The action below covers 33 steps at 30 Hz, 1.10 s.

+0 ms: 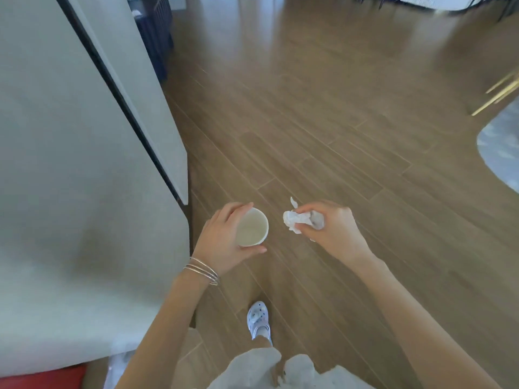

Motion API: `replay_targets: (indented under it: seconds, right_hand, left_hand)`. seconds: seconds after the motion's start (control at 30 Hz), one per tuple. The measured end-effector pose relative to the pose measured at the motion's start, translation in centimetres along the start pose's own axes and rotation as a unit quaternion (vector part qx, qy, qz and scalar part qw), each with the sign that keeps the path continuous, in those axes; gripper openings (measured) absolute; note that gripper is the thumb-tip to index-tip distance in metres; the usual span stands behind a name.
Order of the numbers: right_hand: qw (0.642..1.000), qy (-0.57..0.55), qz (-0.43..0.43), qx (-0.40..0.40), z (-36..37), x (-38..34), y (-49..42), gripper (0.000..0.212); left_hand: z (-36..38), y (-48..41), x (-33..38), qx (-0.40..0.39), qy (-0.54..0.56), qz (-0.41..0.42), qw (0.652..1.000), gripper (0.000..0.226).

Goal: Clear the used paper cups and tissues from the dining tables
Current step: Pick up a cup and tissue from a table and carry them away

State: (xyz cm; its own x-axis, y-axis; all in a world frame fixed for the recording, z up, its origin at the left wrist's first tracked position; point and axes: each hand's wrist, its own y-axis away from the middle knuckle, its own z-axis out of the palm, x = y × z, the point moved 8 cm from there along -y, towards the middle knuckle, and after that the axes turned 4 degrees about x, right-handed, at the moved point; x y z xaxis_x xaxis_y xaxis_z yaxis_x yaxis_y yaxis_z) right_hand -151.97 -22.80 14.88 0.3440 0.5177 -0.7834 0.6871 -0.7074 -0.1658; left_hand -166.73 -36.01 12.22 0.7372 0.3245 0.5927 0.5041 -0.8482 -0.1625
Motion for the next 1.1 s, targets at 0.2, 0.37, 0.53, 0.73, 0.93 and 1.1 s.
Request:
replay_targets:
  seconds: [0.2,0.37,0.53,0.73,0.93,1.1]
  right_hand:
    - [1.0,-0.005,-0.009,0.001,-0.2,-0.1,-14.4,0.016]
    - [1.0,-0.003,-0.015,-0.01,1.2,2.2,-24.1,0.016]
    - [0.998,0.011,-0.039,-0.049,3.1,5.9,-34.9,0.019]
    - [0.993,-0.006,-0.076,-0.085,2.2,7.8,-50.6,0.007]
    - [0.983,-0.017,-0.143,-0.109,2.6,7.2,-63.6,0.011]
    - [0.977,-0.025,-0.146,-0.152,6.1,8.3,-72.2,0.017]
  left_hand:
    - [-2.1,-13.7,-1.9,0.02,-0.01,0.003,1.0,0.088]
    - [-1.7,-22.4,-4.6,0.028,-0.017,-0.018,0.999,0.088]
    - [0.3,-31.5,-8.2,0.049,-0.024,-0.054,0.997,0.087]
    - [0.8,-45.4,-10.3,0.083,-0.03,-0.099,0.991,0.088]
    - [-0.7,-55.9,-12.6,0.144,-0.029,-0.131,0.981,0.088]
    - [-1.5,-62.5,-16.7,0.156,-0.026,-0.161,0.974,0.088]
